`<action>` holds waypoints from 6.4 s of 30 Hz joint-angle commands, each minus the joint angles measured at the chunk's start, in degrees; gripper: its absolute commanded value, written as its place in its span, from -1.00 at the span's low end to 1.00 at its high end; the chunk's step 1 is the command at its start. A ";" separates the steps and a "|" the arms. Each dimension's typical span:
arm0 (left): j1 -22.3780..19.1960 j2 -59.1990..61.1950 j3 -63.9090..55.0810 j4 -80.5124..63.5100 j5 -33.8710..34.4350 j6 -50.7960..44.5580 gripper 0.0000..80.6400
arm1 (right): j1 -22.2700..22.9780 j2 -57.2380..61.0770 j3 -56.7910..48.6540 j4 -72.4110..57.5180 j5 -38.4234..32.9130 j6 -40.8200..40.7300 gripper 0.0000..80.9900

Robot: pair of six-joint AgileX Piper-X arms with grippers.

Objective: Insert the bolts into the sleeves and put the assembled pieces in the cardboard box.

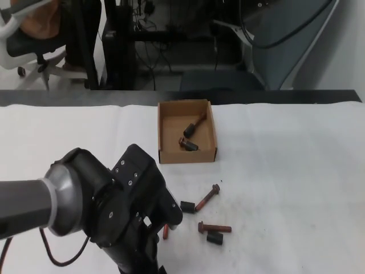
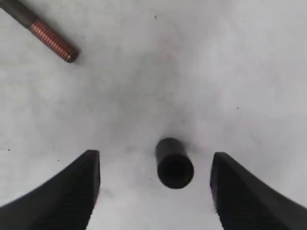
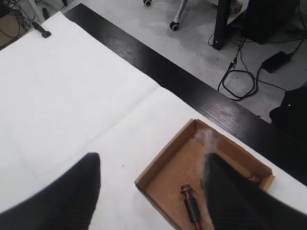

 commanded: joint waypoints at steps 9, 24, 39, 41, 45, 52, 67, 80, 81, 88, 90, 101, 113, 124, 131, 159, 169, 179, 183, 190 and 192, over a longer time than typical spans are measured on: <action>0.28 -0.53 -0.74 -4.26 -8.00 7.07 0.55 | -0.14 -0.67 -0.25 0.16 -3.85 0.39 0.42; 0.78 -0.49 -1.89 -1.19 -11.51 -20.60 0.53 | -0.14 -0.67 -0.20 1.35 -4.66 -0.95 0.42; 0.79 -0.49 -1.87 -3.41 -5.63 -43.82 0.11 | -0.14 -0.67 -0.20 1.35 -7.99 -1.39 0.42; 0.79 -0.14 -1.87 -2.84 -7.46 -44.21 0.11 | -0.14 -0.67 -0.20 1.35 -10.95 -1.39 0.42; 0.79 2.17 -1.87 -2.66 -6.93 -47.36 0.11 | -0.14 -0.67 -0.20 2.83 -12.03 -4.00 0.42; 0.79 7.72 -1.87 -1.60 -5.24 -50.41 0.11 | -1.19 0.81 -0.20 15.04 18.12 -12.52 0.42; 0.47 7.56 -1.94 -1.77 -2.12 -41.09 -0.95 | -0.41 14.49 12.81 10.96 19.56 25.47 0.42; 0.59 -6.04 -1.94 7.65 -2.12 -33.25 -0.95 | 4.85 16.50 17.82 -0.80 17.53 45.44 0.42; 0.59 -6.96 -1.94 8.53 -2.12 -32.50 -0.95 | 5.30 16.50 17.82 -1.15 17.38 46.84 0.42; 0.69 -11.25 -1.94 14.25 -2.27 -27.66 -0.95 | 9.00 16.50 17.82 -1.18 21.76 50.53 -0.31; 0.69 -12.09 -1.94 15.02 -2.27 -26.50 -0.95 | 9.62 16.50 17.82 -1.18 24.09 50.53 -0.96; 0.69 -14.44 -1.94 17.43 -1.46 -22.19 -0.95 | 9.74 16.50 17.82 1.83 25.45 49.68 -0.54; 0.69 -14.70 -1.94 20.04 -0.66 -19.32 -0.95 | 9.74 16.60 17.82 -0.10 26.65 49.70 0.05; 0.69 -14.70 -1.94 20.19 0.83 -19.32 -0.95 | 9.89 20.98 17.82 -1.15 23.99 50.71 -0.17; 0.69 -14.70 -1.94 16.59 1.35 -18.87 -0.95 | 10.52 17.53 17.71 0.11 24.92 42.16 -0.99; 0.69 -47.21 25.99 -53.45 6.79 -34.31 -0.95 | 24.27 -36.99 54.54 -50.99 19.71 18.37 -0.99; 0.69 -47.15 25.99 -49.23 6.80 -29.73 -0.95 | 28.01 -36.66 54.52 -51.35 19.46 17.94 -0.99; 0.69 -47.15 25.99 -45.89 6.46 -23.94 -0.95 | 28.24 -36.66 54.40 -47.91 16.88 18.37 -0.99; 0.69 -47.15 25.99 -47.01 6.46 -21.49 -0.95 | 28.80 -36.66 54.40 -46.22 16.74 18.37 -0.99; 0.69 -47.15 25.99 -49.82 6.46 -21.49 -0.95 | 28.98 -36.66 54.40 -45.49 16.74 18.37 -0.99; 0.69 -47.15 25.99 -49.82 6.46 -21.49 -0.95 | 28.98 -36.66 54.40 -44.30 15.92 18.37 -0.99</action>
